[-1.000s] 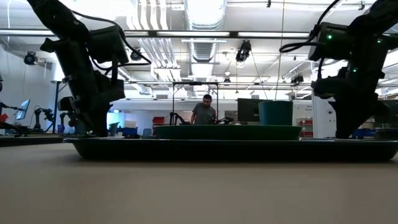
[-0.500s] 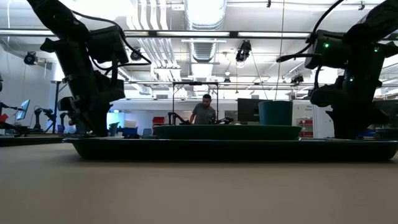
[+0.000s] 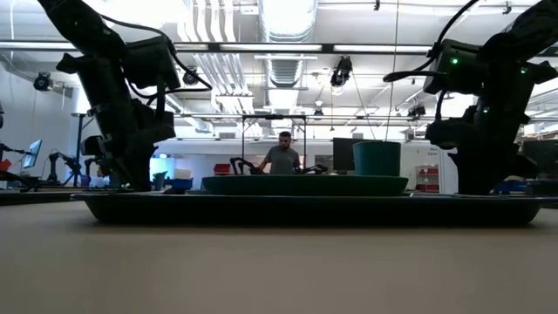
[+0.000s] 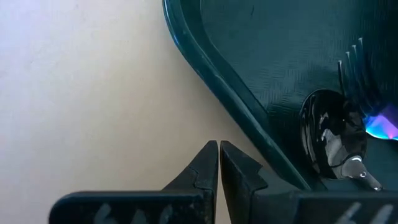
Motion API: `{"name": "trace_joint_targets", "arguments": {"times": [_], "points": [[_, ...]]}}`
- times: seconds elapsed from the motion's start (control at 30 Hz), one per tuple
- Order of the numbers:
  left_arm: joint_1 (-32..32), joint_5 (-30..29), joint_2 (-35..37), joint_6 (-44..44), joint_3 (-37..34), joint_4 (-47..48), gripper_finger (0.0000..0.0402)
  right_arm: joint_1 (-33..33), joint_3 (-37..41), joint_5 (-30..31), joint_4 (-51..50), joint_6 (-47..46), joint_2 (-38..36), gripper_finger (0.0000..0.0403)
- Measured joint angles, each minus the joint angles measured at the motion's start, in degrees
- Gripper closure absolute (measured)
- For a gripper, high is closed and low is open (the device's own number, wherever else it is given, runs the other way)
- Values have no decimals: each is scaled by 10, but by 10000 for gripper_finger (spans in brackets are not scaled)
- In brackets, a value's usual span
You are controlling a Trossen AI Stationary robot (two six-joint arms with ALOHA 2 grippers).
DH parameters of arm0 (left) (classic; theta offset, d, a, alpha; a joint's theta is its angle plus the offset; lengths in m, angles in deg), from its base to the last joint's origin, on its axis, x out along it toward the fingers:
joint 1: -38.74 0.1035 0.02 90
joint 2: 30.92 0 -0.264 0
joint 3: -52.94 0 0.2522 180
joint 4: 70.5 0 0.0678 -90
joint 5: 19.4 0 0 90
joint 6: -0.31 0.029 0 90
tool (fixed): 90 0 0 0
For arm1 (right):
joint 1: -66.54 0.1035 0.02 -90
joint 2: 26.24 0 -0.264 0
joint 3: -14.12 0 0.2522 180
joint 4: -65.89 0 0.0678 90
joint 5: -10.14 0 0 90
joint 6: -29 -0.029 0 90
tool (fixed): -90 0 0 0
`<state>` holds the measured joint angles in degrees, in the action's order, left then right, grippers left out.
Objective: Pick and place plate/cup/fork/spoon on tray
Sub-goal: Adjust the dark green tray
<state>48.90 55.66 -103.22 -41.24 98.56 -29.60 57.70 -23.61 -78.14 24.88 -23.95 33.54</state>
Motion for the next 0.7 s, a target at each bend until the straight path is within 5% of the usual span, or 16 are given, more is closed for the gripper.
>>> {"name": "trace_joint_targets", "arguments": {"times": [0.7], "points": [[0,-21,0,0,0,-10,402,0,0,12,28,-2,-3,394]]}}
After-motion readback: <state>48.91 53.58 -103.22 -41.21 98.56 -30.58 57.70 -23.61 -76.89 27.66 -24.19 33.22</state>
